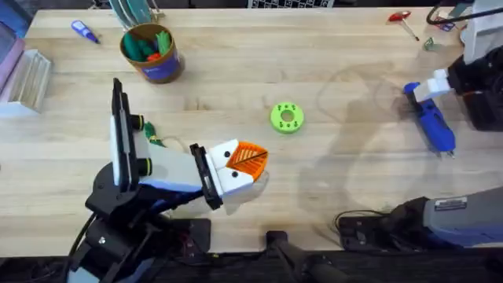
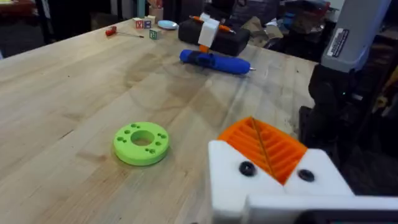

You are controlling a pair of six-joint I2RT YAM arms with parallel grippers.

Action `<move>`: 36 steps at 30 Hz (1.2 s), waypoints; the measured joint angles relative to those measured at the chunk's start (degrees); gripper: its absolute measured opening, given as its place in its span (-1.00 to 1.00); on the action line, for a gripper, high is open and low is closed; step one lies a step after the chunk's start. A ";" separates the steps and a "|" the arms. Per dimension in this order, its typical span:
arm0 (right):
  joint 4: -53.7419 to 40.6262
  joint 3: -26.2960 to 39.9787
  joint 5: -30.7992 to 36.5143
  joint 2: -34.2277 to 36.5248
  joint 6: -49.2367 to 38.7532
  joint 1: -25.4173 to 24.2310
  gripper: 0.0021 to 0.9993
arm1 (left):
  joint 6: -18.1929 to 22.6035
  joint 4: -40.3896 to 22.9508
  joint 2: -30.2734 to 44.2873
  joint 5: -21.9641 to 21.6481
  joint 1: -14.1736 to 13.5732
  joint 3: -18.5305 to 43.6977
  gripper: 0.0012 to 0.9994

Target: Pick up the gripper from the table and insert it into the empty holder that is missing its gripper. Then pick up a screw, insert it into the mounting hole, and use the screwdriver to tighten it. Finally, clean up the table by picking up the vegetable and placing it into the bucket.

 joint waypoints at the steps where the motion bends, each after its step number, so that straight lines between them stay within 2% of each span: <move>1: 0.04 0.00 -0.38 0.56 -0.44 -0.25 0.89 | 0.00 -0.01 0.00 0.00 0.00 0.00 -0.97; 16: 2.56 0.02 -4.21 9.75 -4.87 -0.47 0.89 | 0.00 -0.02 0.00 0.00 0.00 0.00 -0.97; 22: 2.83 0.20 -4.84 10.19 -5.02 -0.47 0.77 | 0.00 0.00 0.00 0.00 0.00 0.00 -0.97; 27: 2.86 0.20 -4.83 10.19 -5.29 -0.47 0.37 | 0.00 0.00 0.00 0.00 0.00 0.00 -0.97; 28: 2.94 0.20 -4.80 10.19 -5.49 -0.47 0.21 | 0.00 -0.02 -0.02 0.00 0.00 0.00 -0.97; 31: 2.99 0.22 -4.77 10.19 -5.40 -0.47 -0.11 | 0.00 0.00 0.00 0.00 0.00 0.00 -0.97; 35: 2.92 0.22 -4.79 10.30 -4.91 -0.47 -0.72 | 0.00 -0.02 0.00 0.00 0.00 0.00 -0.97; 36: 2.80 0.22 -4.82 10.40 -4.84 -0.47 -0.80 | 0.00 0.00 0.00 0.00 0.00 0.00 -0.97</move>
